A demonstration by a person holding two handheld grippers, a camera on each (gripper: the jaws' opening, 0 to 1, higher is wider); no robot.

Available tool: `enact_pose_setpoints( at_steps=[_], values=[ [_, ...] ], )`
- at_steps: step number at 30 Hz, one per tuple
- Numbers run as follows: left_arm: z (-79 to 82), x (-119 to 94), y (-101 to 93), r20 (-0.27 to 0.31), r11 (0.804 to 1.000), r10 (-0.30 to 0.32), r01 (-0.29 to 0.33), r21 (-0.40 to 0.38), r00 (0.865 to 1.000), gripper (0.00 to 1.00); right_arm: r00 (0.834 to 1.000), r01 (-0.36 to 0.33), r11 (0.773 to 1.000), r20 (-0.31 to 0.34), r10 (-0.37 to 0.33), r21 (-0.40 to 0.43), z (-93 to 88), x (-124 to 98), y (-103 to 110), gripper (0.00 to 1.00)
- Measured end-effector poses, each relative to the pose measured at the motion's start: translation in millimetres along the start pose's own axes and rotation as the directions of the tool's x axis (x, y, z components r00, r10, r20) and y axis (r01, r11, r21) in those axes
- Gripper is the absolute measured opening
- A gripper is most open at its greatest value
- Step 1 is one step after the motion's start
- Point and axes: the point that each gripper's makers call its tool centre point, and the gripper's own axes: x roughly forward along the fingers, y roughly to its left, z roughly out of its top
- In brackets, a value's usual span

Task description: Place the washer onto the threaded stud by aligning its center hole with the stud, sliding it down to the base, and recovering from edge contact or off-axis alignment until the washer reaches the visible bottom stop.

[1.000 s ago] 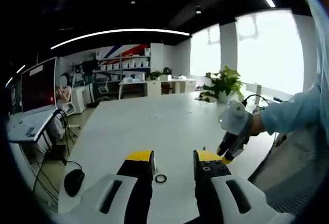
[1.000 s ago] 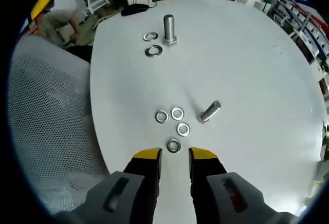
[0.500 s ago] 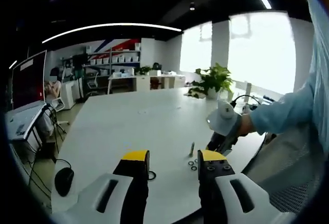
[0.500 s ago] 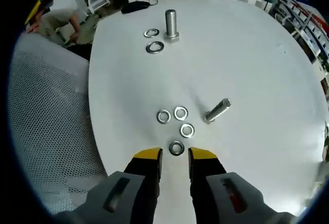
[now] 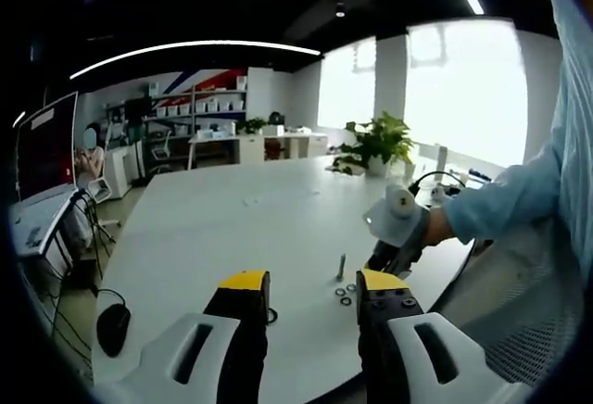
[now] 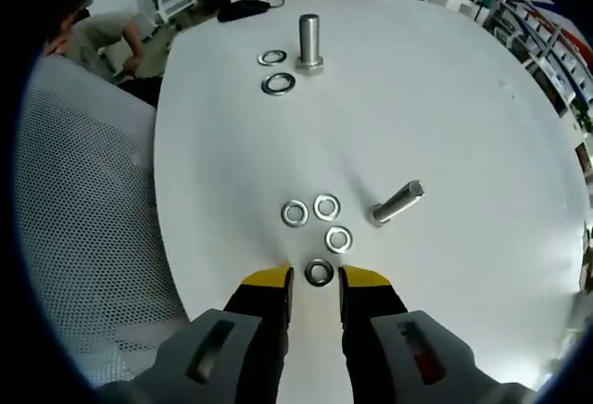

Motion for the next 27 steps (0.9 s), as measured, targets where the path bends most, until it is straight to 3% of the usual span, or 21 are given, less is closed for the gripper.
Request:
enact_pose_setpoints(
  at_steps=[10, 20, 22, 27],
  values=[
    [-1.0, 0.0, 0.0, -0.005, 1.000, 0.001, -0.001, -0.003, 1.000, 0.36, 1.000, 0.001, 1.000, -0.015, -0.001, -0.020, -1.8, 0.0, 1.5, 0.16],
    [-1.7, -0.1, -0.1, -0.007, 1.000, 0.001, -0.001, -0.003, 1.000, 0.36, 1.000, 0.007, 1.000, -0.015, -0.007, -0.008, -1.6, 0.4, 1.8, 0.15],
    [-1.6, -0.1, 0.0, -0.007, 1.000, 0.002, -0.002, -0.004, 1.000, 0.36, 1.000, 0.008, 0.999, -0.019, -0.007, 0.032, -1.9, 0.2, 1.4, 0.15],
    [-0.9, 0.4, 0.1, -0.005, 1.000, 0.000, 0.000, -0.010, 1.000, 0.37, 1.000, 0.003, 1.000, -0.019, -0.002, 0.017, -1.7, -0.3, 1.8, 0.15]
  ],
)
